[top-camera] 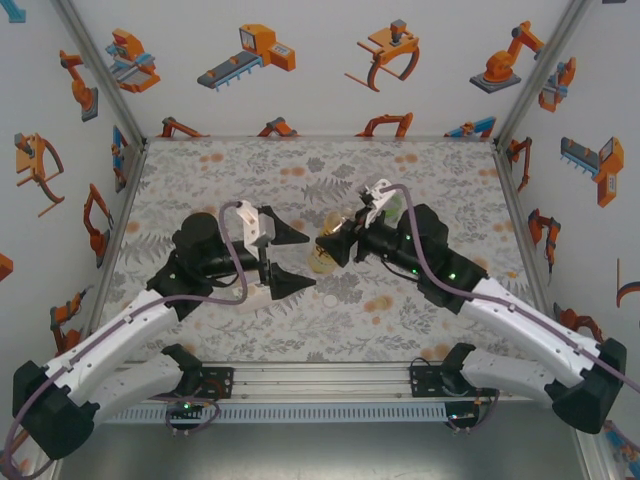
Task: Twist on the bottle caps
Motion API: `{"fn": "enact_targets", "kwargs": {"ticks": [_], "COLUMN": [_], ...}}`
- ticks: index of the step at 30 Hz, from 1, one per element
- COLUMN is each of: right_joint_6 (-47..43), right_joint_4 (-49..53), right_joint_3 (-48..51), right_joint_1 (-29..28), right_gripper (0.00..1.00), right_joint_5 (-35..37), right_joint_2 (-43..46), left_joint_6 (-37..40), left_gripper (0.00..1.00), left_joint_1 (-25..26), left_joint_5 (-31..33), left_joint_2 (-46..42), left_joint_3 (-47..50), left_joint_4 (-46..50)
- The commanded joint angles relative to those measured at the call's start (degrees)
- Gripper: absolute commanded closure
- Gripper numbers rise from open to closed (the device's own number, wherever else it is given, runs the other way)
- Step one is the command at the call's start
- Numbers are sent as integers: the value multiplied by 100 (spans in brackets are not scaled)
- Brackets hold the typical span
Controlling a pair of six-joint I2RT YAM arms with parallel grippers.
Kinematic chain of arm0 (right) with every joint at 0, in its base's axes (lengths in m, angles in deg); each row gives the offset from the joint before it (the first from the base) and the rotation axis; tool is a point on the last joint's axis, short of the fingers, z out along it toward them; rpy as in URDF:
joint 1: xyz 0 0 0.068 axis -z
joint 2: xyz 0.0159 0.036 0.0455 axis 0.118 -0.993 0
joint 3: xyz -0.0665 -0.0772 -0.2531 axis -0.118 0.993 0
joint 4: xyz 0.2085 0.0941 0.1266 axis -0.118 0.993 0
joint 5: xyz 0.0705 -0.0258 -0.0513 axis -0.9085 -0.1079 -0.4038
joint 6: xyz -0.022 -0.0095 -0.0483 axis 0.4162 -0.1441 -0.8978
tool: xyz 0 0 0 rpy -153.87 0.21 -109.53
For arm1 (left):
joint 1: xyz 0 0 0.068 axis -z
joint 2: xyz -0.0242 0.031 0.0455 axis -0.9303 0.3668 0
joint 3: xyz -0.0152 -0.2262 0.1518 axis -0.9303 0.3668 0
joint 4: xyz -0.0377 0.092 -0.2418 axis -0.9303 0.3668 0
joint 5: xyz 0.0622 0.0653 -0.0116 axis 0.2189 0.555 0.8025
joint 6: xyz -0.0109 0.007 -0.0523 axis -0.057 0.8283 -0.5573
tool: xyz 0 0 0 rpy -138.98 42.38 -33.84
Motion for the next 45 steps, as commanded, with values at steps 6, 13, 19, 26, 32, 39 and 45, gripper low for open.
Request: {"fn": "enact_targets", "kwargs": {"ticks": [6, 13, 19, 26, 32, 39, 45], "right_joint_6": [67, 241, 464, 524, 587, 800, 824], "right_joint_4": [869, 498, -264, -808, -1040, -1352, -1431], "right_joint_3": [17, 246, 396, 612, 711, 803, 870], "right_joint_1": [-28, -31, -55, -82, -86, -110, -154], "right_gripper": [60, 63, 64, 66, 67, 67, 67], "right_joint_5": [-1184, -1686, -1981, -1964, -1848, -1887, -1764], "right_joint_2": [788, 1013, 901, 827, 837, 802, 837], "left_joint_6": [-300, -520, -912, -991, -1138, -1049, -1026], "left_gripper": [11, 11, 11, 12, 14, 16, 24], "left_joint_1": [814, 1119, 1231, 1453, 1502, 1550, 1555], "left_joint_5": [1046, 1626, 1002, 1098, 1157, 1210, 1184], "left_joint_2": [-253, -628, -461, -186, 62, 276, 310], "left_joint_3": [470, 684, 750, 736, 842, 782, 775], "left_joint_4": [-1096, -930, -1232, -1516, -1905, -1920, -1938]}}
